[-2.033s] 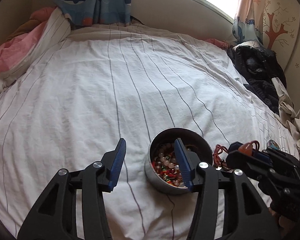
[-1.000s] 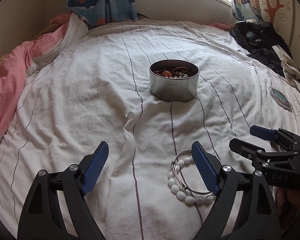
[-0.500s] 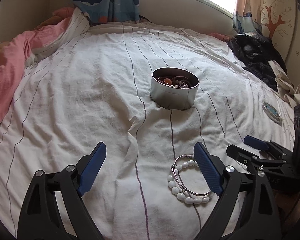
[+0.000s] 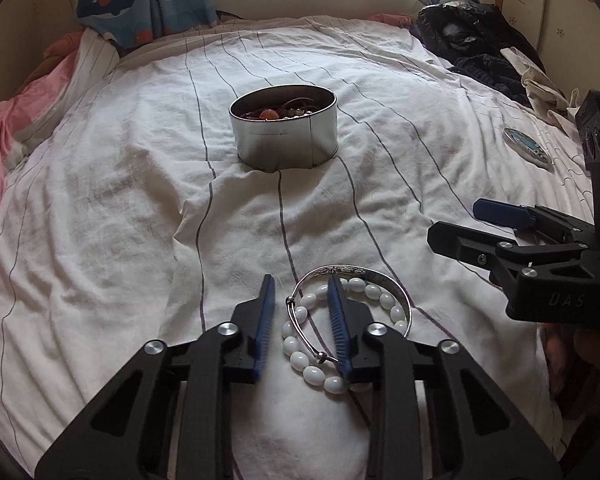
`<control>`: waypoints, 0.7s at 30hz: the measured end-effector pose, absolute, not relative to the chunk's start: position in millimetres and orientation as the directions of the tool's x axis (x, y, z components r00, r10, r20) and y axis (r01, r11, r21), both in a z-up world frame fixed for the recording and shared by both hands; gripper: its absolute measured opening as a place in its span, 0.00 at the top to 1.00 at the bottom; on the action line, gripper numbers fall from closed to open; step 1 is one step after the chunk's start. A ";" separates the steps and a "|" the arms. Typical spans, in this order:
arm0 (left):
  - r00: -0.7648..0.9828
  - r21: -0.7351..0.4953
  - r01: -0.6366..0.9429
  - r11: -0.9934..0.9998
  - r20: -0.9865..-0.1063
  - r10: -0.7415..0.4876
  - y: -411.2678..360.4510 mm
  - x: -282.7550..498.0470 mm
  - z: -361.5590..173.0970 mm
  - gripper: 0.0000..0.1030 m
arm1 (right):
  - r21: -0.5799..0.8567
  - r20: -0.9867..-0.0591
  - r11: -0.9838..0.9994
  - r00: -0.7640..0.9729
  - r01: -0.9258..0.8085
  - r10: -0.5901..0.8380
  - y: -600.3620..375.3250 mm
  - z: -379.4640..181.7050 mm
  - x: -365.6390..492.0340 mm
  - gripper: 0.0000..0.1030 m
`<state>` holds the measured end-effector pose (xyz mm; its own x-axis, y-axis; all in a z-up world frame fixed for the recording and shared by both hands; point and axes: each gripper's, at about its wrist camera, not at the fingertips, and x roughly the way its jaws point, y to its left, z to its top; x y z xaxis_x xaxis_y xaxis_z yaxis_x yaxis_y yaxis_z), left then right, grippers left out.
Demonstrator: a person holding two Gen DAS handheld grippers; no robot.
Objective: Organize jewelry
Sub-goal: 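Grasp the silver bangle with the left gripper and lift, then grasp the white pearl bracelet with the right gripper while the left holds the bangle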
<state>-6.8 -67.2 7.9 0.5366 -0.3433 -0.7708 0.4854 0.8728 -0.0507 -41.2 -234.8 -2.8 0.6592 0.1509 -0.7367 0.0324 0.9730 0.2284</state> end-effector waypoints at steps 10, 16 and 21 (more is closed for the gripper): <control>0.514 -0.347 0.406 0.845 -0.677 -0.526 -30.3 6.4 23.4 0.96 | 0.227 -0.736 0.973 0.660 0.030 0.151 -232.7 -2.6 -40.9 0.15; 0.588 -0.383 0.309 0.870 -0.642 -0.492 -4.8 13.0 32.0 0.96 | 0.239 -0.706 0.957 0.647 -0.163 0.287 -197.2 8.6 -44.1 0.14; 0.599 -0.393 0.291 0.872 -0.636 -0.487 0.8 16.2 34.7 0.96 | 0.138 -0.755 0.928 0.570 -0.346 0.324 -138.5 12.6 -36.7 0.07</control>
